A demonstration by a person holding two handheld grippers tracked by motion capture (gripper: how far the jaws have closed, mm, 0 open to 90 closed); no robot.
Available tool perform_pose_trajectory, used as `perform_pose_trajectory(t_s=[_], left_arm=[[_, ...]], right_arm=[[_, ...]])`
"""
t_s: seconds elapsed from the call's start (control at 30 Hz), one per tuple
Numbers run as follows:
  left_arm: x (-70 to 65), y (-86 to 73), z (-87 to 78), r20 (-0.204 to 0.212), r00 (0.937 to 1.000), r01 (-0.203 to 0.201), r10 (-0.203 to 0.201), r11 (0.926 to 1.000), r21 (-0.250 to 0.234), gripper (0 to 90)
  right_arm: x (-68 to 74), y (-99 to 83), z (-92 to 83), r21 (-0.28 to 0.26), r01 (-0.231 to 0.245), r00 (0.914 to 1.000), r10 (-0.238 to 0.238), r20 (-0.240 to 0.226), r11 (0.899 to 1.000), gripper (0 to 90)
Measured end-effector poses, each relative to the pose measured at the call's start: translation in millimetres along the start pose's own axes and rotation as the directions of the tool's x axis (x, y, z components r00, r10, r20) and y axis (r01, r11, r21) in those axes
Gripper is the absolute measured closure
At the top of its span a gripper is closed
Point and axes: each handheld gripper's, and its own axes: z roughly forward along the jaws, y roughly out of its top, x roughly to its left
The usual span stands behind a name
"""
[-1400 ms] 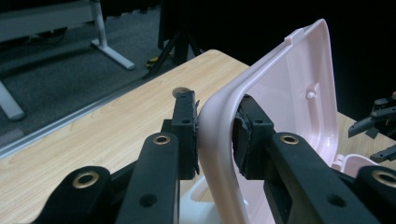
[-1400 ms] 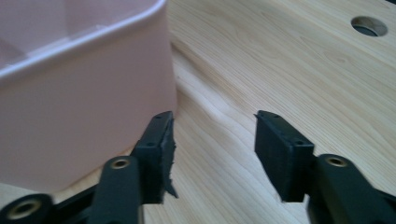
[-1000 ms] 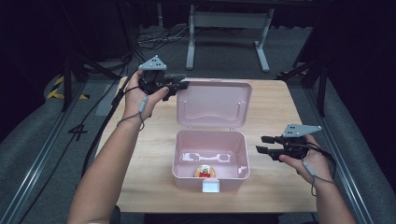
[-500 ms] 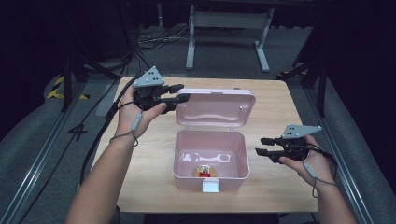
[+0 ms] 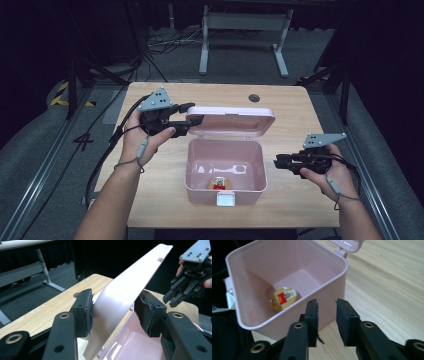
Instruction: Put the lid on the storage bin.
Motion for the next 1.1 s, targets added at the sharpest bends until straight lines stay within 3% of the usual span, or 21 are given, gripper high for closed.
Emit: perform_pose_trajectory(t_s=[0.13, 0.4, 0.9, 1.0, 1.1], left_arm=[[-9.5, -5.4, -3.3, -0.011, 0.9998, -0.017, 0.017, 0.9998, -0.01, 48.3], [-17.5, -15.7, -8.7, 0.0, 0.9999, -0.014, 0.014, 0.9999, 0.0, 49.1], [-28.6, -26.0, -15.2, -0.009, 0.9993, -0.036, 0.037, 0.9967, 0.073, 42.6], [-29.4, -28.3, -15.2, -0.003, 0.9994, -0.033, 0.034, 0.996, 0.084, 41.0], [-31.3, -30.9, -14.7, 0.002, 0.9987, -0.05, 0.05, 0.9908, 0.126, 38.4]], right_arm=[[5.2, 4.4, -3.7, -0.007, 0.026, 0.9996, -0.026, 0.003, 1.0, 77.2], [14.2, 8.6, -5.0, -0.035, 0.048, 0.9983, -0.049, -0.03, 0.998, 80.3], [30.7, 15.2, -7.2, -0.1, 0.07, 0.9921, -0.079, -0.097, 0.993, 86.4], [32.5, 17.7, -7.7, -0.117, 0.075, 0.9923, -0.086, -0.09, 0.99, 90.0], [35.9, 20.5, -6.7, -0.132, 0.083, 0.9891, -0.098, -0.111, 0.988, 90.0]])
